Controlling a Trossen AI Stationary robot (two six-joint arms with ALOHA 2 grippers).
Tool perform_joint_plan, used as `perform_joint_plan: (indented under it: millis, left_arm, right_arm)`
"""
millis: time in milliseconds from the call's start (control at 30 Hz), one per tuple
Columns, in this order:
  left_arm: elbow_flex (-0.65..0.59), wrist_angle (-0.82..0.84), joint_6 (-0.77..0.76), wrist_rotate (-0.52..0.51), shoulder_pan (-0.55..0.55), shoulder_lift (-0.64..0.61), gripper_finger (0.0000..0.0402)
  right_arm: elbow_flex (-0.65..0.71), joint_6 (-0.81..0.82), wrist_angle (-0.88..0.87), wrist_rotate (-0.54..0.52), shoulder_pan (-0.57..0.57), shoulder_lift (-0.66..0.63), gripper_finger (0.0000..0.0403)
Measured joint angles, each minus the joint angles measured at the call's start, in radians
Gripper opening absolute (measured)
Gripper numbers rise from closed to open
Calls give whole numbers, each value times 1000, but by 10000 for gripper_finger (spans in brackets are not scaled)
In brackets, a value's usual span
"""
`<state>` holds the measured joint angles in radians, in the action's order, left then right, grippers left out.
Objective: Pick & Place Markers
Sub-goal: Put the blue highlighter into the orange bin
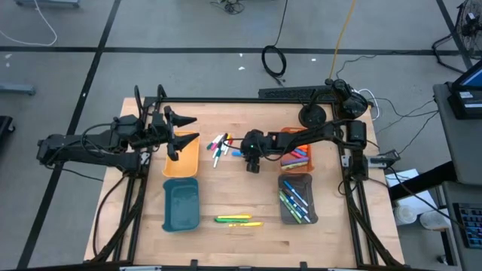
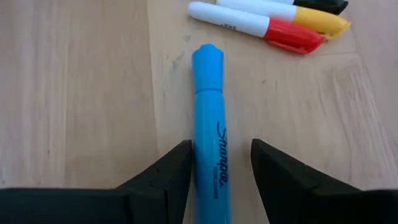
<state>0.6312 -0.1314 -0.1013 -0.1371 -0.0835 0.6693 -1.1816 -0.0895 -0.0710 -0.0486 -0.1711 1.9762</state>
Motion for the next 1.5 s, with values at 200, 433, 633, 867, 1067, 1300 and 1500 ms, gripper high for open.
perform_joint_plan:
  millis: [200,433,633,867,1067,1300,1500]
  left_arm:
    - [0,0,0,0,0,0,282]
    - [0,0,0,0,0,0,282]
    - [0,0,0,0,0,0,282]
    - [0,0,0,0,0,0,282]
    - [0,0,0,0,0,0,282]
    - [0,0,0,0,0,0,282]
    - [0,0,0,0,0,0,282]
  right_arm:
    - [0,55,-50,-4,14,-2,155]
    - [0,42,-62,-7,53,-3,140]
    - [1,67,-65,-5,80,-2,89]
    - [1,130,-68,-2,141,-2,50]
    - [3,99,-54,-2,184,0,59]
    - [8,77,-48,20,220,-54,56]
    - [6,73,-88,7,273,-173,57]
